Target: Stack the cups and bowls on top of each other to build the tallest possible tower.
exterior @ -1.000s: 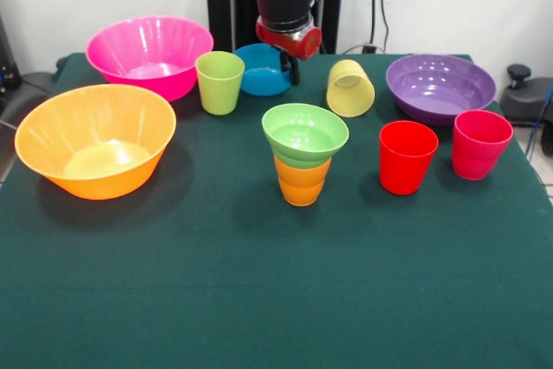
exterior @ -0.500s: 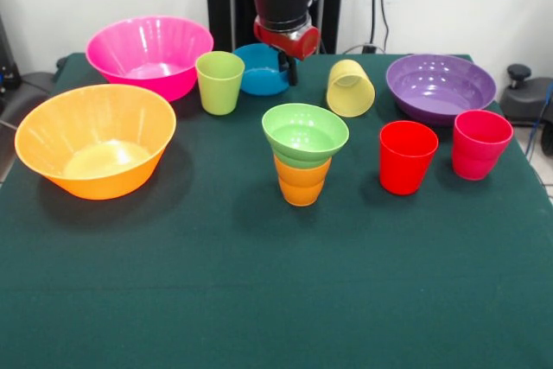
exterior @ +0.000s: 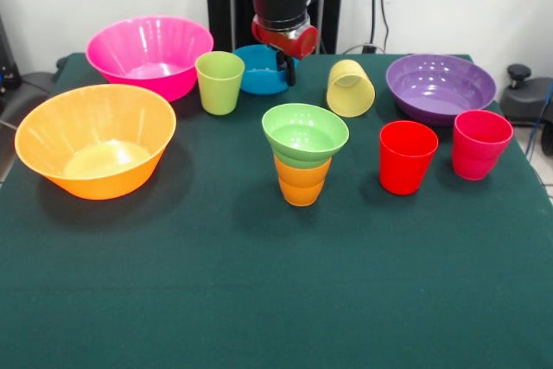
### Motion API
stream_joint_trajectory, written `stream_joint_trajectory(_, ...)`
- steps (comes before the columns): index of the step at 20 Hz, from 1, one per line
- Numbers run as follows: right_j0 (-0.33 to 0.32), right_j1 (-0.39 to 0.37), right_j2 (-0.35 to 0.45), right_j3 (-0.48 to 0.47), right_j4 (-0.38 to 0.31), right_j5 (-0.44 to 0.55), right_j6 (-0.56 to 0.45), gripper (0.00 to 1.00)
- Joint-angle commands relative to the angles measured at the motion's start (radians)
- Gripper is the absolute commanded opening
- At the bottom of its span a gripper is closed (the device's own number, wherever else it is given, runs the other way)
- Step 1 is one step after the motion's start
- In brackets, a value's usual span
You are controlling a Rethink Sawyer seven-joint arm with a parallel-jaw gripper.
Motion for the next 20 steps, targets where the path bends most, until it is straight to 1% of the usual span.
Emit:
stream_joint_trajectory(1, 0.010, -0.011, 0.100, -0.091, 0.018, 0.002, 0.139, 0.00)
stream_joint_trajectory(6, 0.007, -0.016, 0.104, -0.090, 0.019, 0.010, 0.138, 0.00)
stream_joint_trajectory(12, 0.006, -0.039, 0.109, -0.084, 0.028, 0.041, 0.136, 0.00)
stream_joint_trajectory(20, 0.027, -0.069, 0.099, -0.083, 0.048, 0.079, 0.135, 0.00)
